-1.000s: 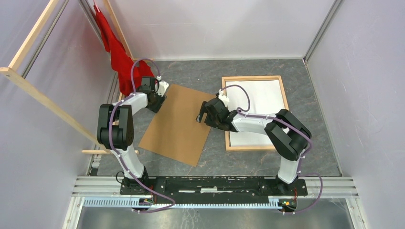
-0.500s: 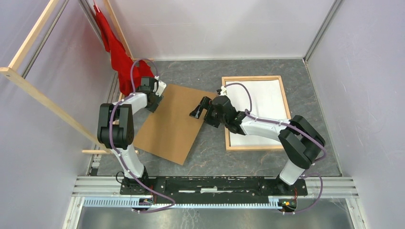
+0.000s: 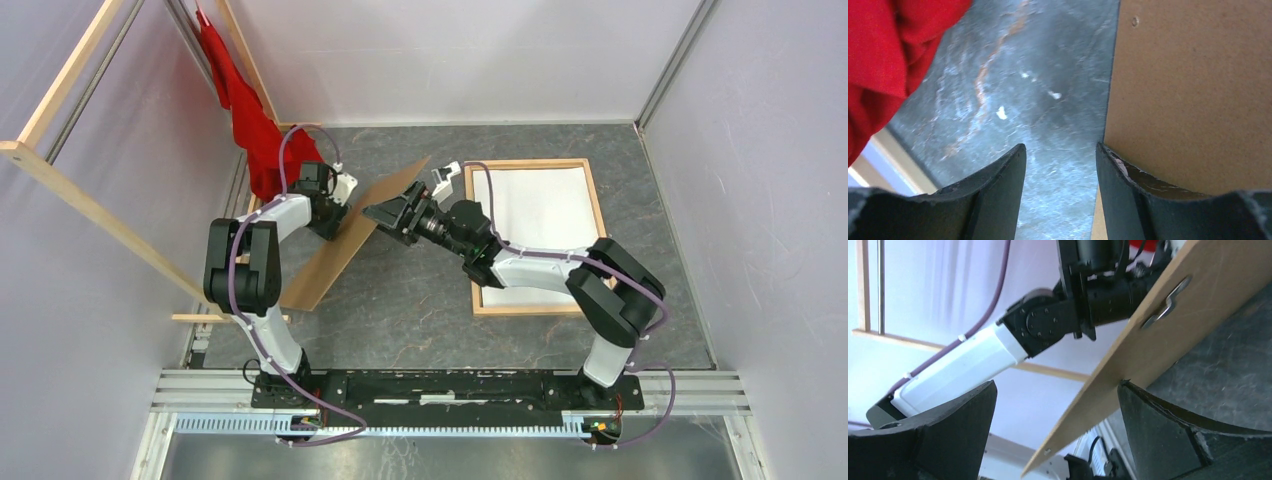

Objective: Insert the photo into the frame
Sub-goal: Pick up the photo frame item at the center of the board.

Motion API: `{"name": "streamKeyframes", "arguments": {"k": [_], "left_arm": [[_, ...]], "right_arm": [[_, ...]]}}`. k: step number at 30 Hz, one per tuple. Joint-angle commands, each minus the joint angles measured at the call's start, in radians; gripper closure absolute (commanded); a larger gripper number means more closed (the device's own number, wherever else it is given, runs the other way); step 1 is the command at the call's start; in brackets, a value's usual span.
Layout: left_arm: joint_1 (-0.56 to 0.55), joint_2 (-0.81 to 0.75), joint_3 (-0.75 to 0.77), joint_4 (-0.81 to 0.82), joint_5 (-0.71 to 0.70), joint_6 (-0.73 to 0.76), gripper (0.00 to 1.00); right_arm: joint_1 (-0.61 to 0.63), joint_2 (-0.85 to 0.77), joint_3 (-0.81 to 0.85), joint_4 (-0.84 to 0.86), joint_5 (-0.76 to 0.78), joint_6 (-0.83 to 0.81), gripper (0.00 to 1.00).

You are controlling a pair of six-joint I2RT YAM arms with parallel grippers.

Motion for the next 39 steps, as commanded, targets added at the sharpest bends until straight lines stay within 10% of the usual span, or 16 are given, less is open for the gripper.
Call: {"name": "streamKeyframes", "arguments": {"k": [1,15,21,28,39], "left_arm": [[-0.031,0.043,-0.028,-0.171,0.215,-0.059,0.38],[-0.031,0.005,0.048,-0.201,0.192,-0.071,0.26],[-0.038,-0.053,0.118,-0.251,0.21,-0.053,0.01],[-0.05,-0.167,0.229,-0.365,0.269,-0.012,0.0],[-0.051,-0.605,0.256,-0.547,0.677,0.344,0.0]], "right_arm": [[0.011,0.047,0.044,0.127,-0.084,0.059,0.02],[0.011,-0.114,0.032,-0.409,0.066,-0.08,0.18],[0.005,-0.108,0.039,-0.511,0.093,-0.049,0.48],[-0.04,-0.112,0.058,-0.595,0.09,-0.016,0.95],[-0.25,-0.165,0.177,-0.694,-0.037,0.002,1.0]]}}
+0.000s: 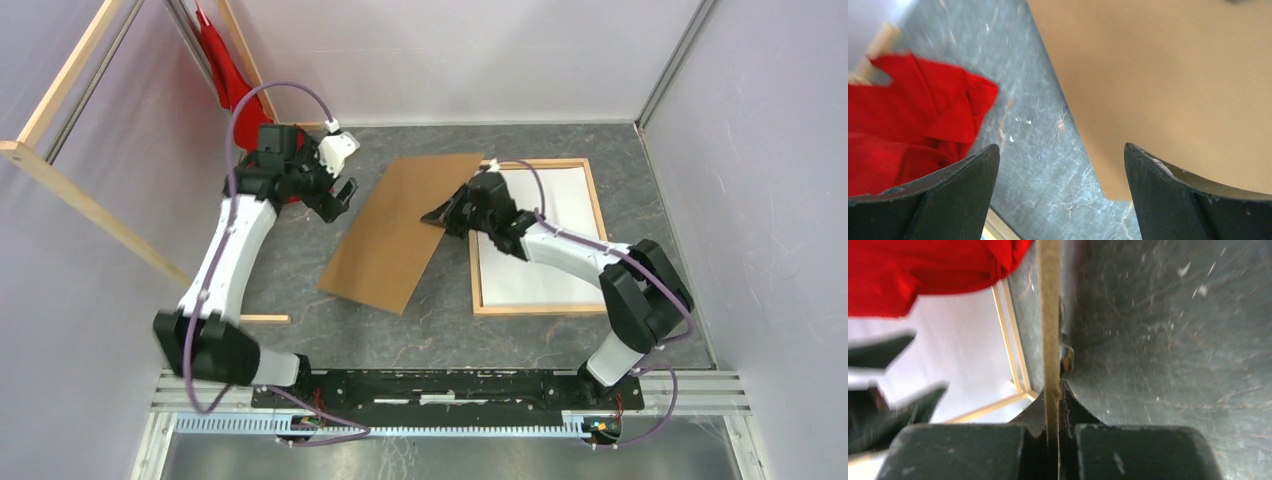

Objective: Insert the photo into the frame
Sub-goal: Pick up the photo frame item at the center of the board.

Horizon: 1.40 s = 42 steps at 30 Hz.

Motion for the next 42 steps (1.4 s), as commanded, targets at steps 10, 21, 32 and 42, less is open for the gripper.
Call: {"name": "streamKeyframes", "arguments": {"k": [10,21,32,42], "left_arm": [[-0.01,-0.636,-0.236,-0.143,0.442,0.548,0.0],[-0.011,-0.929,-0.571,0.072,0.416,0.975,0.0],[-0.011,-0.958,-0.736,0.514,0.331,0.899,0.1],[-0.011,-0.923,-0.747,0.605,0.36,0.908,0.52]], "right_arm": [[-0.142,-0.113,0.171,0.091,-0.164,0.169,1.0],[-0.12,-0.201,0.12,0.163,-0.167,0.237,1.0],[-0.104,-0.266,0.066,0.197,-0.19,0.246,1.0],[-0.07,-0.303,0.003,0.196,-0.199,0.227,1.0]]}}
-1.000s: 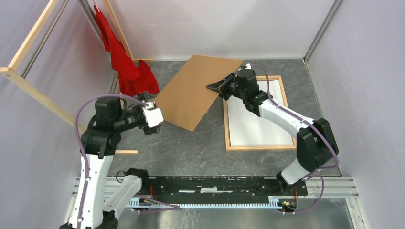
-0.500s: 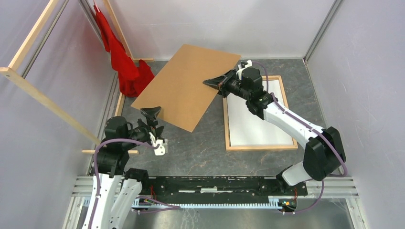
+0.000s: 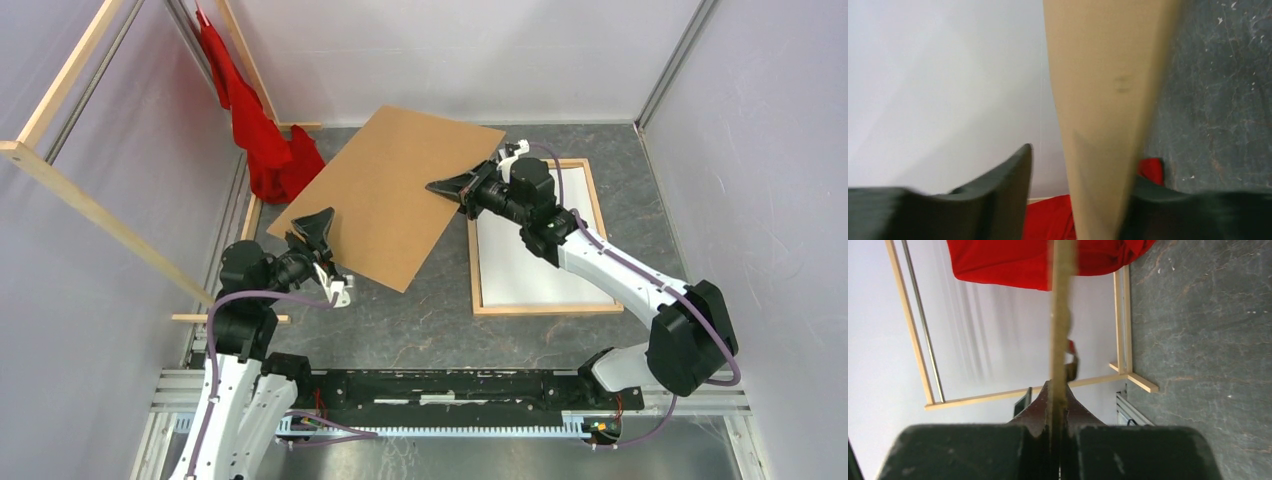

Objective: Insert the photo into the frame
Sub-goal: Pick up the photo frame item at the center of the board, then move the photo frame to the center of the board.

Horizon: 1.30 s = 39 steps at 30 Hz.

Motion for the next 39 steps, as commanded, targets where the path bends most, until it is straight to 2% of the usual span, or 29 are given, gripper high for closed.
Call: {"name": "streamKeyframes", "arguments": {"k": [1,2,3,4,6,9,13,15,19,23,25,31,39], "left_arm": [[0.0,0.027,0.018,0.085,0.021,0.01,0.6],[0.001,0.031,0.024,0.092,0.023,0.006,0.68],[0.001,0.032,0.03,0.103,0.023,-0.004,0.77],[0.001,0.032,0.031,0.136,0.022,-0.022,0.89],[0.001,0.035,0.039,0.154,0.017,-0.032,0.97],[0.001,0.043,0.052,0.184,0.002,-0.068,0.98],[0.001,0.067,0.082,0.236,-0.048,-0.173,0.98],[0.001,0.101,0.133,0.227,-0.098,-0.238,0.98],[0.001,0.185,0.262,0.109,-0.161,-0.322,0.98],[0.001,0.27,0.4,-0.097,-0.165,-0.341,0.98],[0.0,0.296,0.443,-0.129,-0.172,-0.369,0.98],[0.0,0.361,0.558,-0.214,-0.217,-0.449,0.98],[0.001,0.353,0.597,-0.284,-0.201,-0.452,0.98]], "right_arm": [[0.013,-0.049,0.01,0.103,-0.037,-0.01,0.98],[0.013,-0.049,0.01,0.098,-0.037,-0.022,0.94],[0.014,-0.049,0.012,0.087,-0.041,-0.044,0.86],[0.011,-0.047,0.027,0.057,-0.051,-0.08,0.67],[0.004,-0.04,0.049,0.021,-0.076,-0.139,0.52],[-0.014,-0.036,0.077,-0.062,-0.125,-0.256,0.33],[-0.064,-0.054,0.084,-0.187,-0.196,-0.45,0.21],[-0.103,-0.087,0.069,-0.249,-0.205,-0.55,0.18],[-0.159,-0.16,0.052,-0.355,-0.182,-0.714,0.12],[-0.172,-0.188,0.046,-0.501,-0.11,-0.867,0.12],[-0.173,-0.192,0.013,-0.54,-0.061,-0.912,0.14],[-0.172,-0.185,-0.108,-0.527,-0.007,-0.98,0.2],[-0.128,-0.113,-0.164,-0.467,0.07,-0.991,0.28]]}}
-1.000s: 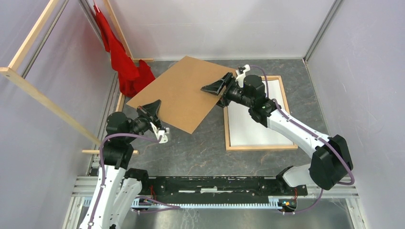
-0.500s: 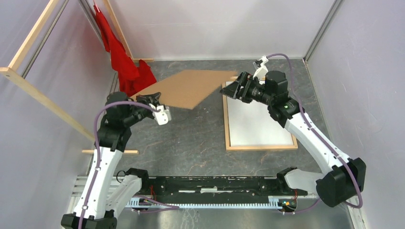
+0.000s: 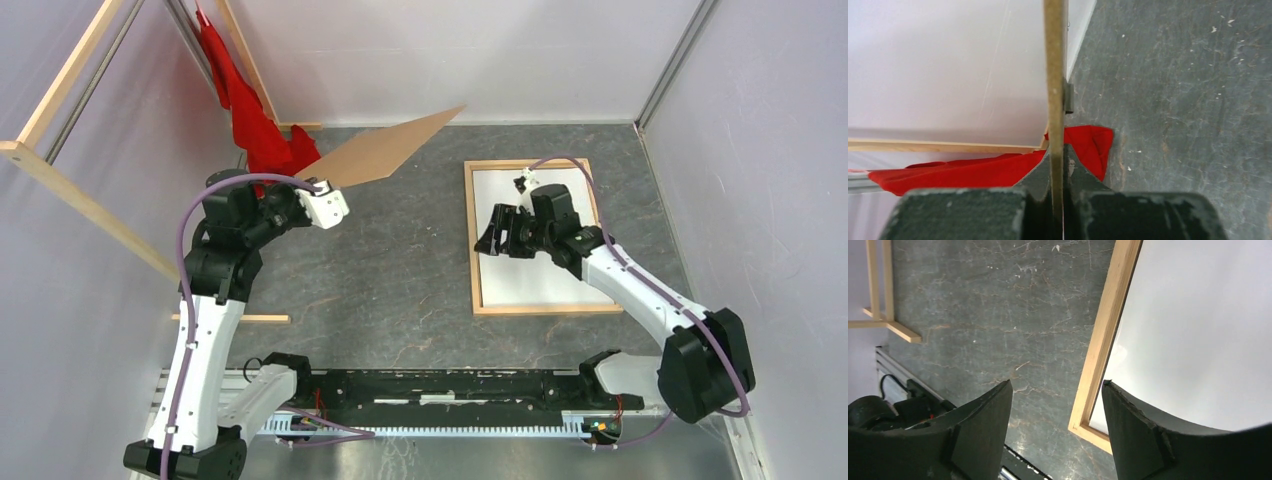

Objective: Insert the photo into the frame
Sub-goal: Move the photo frame to the center of the board.

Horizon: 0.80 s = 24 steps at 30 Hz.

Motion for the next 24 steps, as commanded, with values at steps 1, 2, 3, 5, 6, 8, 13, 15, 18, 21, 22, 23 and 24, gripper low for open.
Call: {"name": "streamKeyframes", "arguments": {"k": [1,2,3,5,6,8,13,15,18,21,22,23,24], "left_arm": [[0.0,-0.025,0.056,0.031,0.016,-0.07,0.98],[0.0,-0.03,0.05,0.031,0.016,-0.071,0.98],[0.0,-0.033,0.045,0.031,0.016,-0.068,0.98],[0.0,-0.042,0.039,0.031,0.019,-0.069,0.98],[0.0,-0.045,0.038,0.031,0.02,-0.069,0.98],[0.0,-0.05,0.037,0.033,0.018,-0.068,0.98],[-0.001,-0.062,0.026,0.045,0.013,-0.063,0.98],[0.0,-0.063,0.022,0.045,0.014,-0.063,0.98],[0.0,-0.061,0.021,0.045,0.015,-0.063,0.98],[0.0,-0.062,0.017,0.052,0.016,-0.065,0.98],[0.0,-0.062,0.016,0.055,0.018,-0.066,0.98],[0.0,-0.063,0.015,0.057,0.019,-0.065,0.98],[0.0,-0.062,0.015,0.056,0.019,-0.066,0.98]], "right_arm": [[0.053,0.054,0.007,0.063,0.095,-0.041,0.29],[0.068,0.068,0.009,0.067,0.116,-0.041,0.3],[0.085,0.087,0.013,0.068,0.14,-0.043,0.32],[0.11,0.123,0.016,0.074,0.174,-0.042,0.36],[0.12,0.142,0.016,0.079,0.193,-0.042,0.38],[0.137,0.172,0.018,0.087,0.221,-0.044,0.41],[0.188,0.235,0.044,0.081,0.324,-0.06,0.48],[0.2,0.255,0.054,0.079,0.352,-0.063,0.51],[0.21,0.281,0.064,0.075,0.379,-0.068,0.54],[0.214,0.302,0.064,0.081,0.384,-0.068,0.56],[0.214,0.308,0.064,0.084,0.382,-0.067,0.57],[0.217,0.314,0.064,0.087,0.382,-0.066,0.59],[0.219,0.32,0.064,0.088,0.383,-0.065,0.59]]}}
